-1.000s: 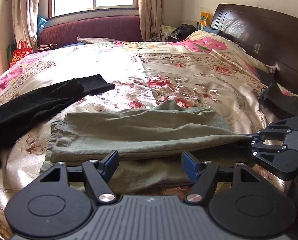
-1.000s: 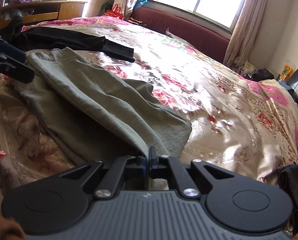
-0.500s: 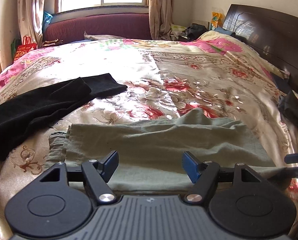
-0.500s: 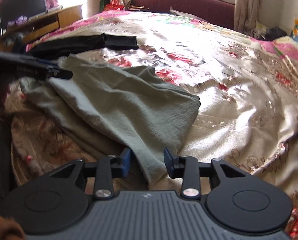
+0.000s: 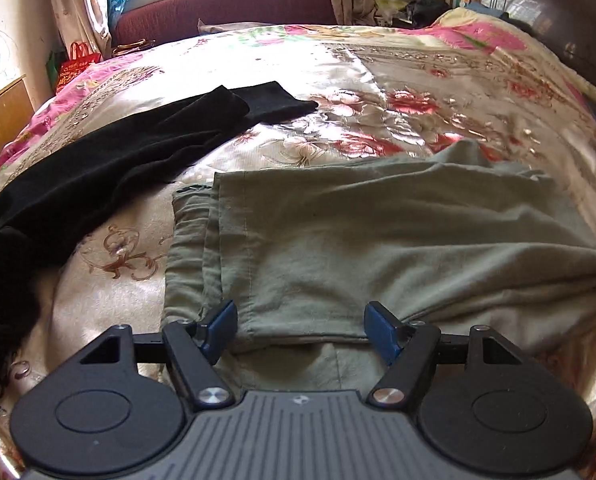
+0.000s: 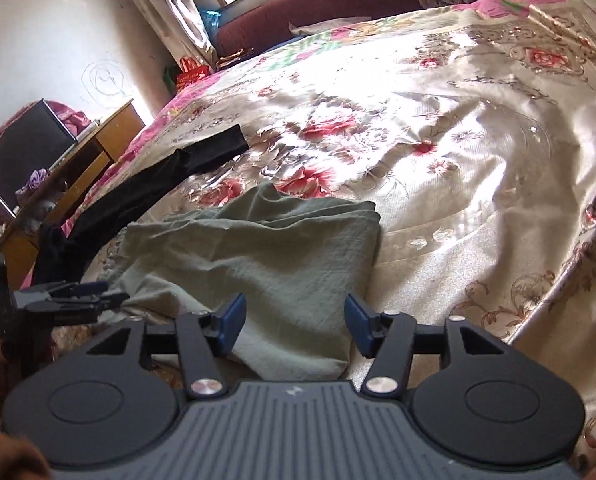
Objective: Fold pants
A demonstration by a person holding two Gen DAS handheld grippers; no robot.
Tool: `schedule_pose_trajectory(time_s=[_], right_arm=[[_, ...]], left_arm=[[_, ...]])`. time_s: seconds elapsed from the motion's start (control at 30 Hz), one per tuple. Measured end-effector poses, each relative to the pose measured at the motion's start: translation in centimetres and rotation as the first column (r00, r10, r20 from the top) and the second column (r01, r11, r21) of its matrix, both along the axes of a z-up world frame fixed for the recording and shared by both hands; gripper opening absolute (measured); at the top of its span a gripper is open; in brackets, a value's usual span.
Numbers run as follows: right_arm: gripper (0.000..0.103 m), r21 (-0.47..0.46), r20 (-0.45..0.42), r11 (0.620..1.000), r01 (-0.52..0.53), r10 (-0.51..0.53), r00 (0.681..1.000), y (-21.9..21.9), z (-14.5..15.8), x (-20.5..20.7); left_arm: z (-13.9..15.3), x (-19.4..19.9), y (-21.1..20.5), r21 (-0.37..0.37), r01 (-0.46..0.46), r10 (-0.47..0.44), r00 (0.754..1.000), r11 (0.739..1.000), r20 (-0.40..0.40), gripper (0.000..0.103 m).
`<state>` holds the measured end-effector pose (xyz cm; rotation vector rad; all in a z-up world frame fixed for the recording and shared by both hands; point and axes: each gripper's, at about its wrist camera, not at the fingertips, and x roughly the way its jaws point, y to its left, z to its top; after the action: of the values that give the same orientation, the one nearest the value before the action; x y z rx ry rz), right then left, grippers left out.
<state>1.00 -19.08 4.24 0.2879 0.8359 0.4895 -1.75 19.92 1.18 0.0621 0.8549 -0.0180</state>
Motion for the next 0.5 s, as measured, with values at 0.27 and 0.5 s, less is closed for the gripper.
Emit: schedule_pose_trajectory(time_s=[0.27,0.5], right_arm=[[0.065,0.020,-0.029,0.997,0.080,-0.080,0.996,0.9,-3.4,3.9],[0.064,0.025,-0.102,0.997,0.079,-0.076,0.992,1.8,-6.3,5.4]], left_arm=[[2.9,1.8,1.1,-0.016,-0.065,0.066,0.994,0.998,0.091,0.084],[-1.2,5.5,2.0,-0.011,-0.147,0.147,0.989,0.989,-0.008,0.087]])
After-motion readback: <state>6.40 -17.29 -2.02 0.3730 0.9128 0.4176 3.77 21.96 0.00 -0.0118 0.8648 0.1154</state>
